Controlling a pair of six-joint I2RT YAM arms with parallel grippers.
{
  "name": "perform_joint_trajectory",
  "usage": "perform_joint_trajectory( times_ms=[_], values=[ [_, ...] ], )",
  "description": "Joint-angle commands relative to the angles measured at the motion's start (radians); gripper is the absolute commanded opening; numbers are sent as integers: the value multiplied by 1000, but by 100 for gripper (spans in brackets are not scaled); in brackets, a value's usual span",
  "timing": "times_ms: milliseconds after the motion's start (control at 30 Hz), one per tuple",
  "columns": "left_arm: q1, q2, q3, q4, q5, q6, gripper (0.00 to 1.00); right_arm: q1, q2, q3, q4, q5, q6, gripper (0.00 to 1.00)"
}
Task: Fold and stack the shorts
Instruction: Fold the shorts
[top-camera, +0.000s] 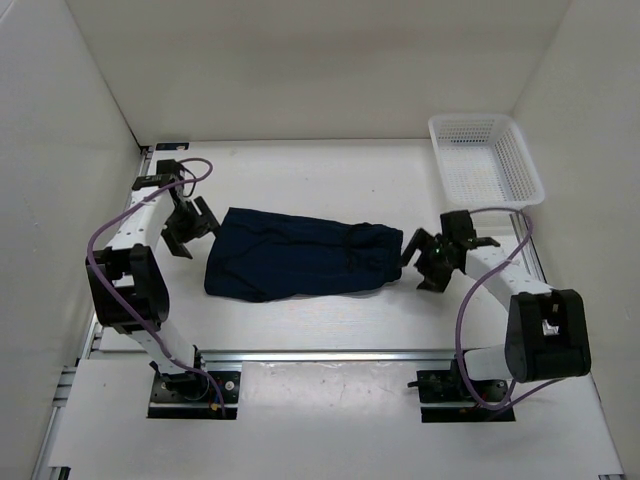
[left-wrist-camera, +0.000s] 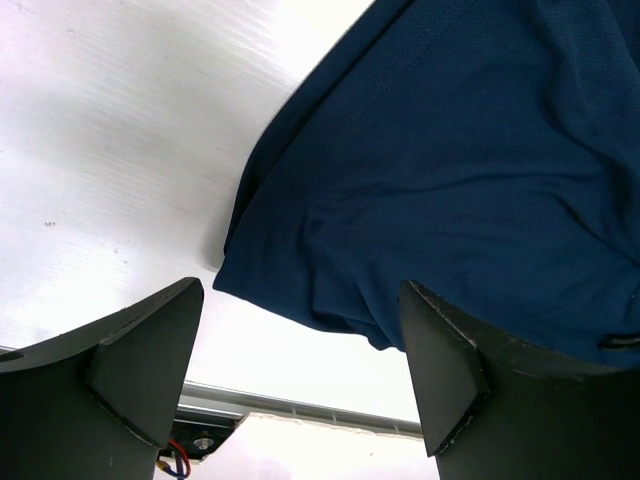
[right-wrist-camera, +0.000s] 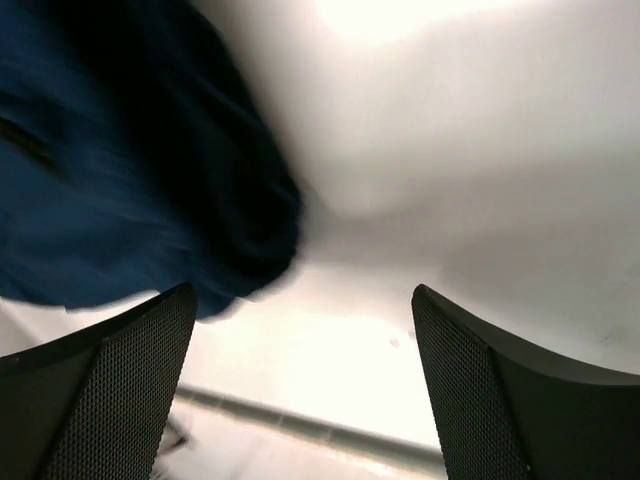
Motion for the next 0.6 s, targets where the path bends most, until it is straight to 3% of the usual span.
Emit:
perform_joint_trajectory(
  times_ms=[0, 133, 267, 567],
  values=[
    [-9, -44, -23, 16, 2, 2, 90, -6, -42, -100, 166, -187, 122, 91],
    [-9, -64, -43, 7, -8, 2, 90, -6, -41, -133, 248, -187, 184, 90],
    [-9, -92, -43, -3, -8, 2, 90, -6, 42, -43, 207, -25, 59, 81],
    [-9, -92, -34, -31, -17, 2, 90, 57, 441, 235, 160, 16, -104, 66]
  ],
)
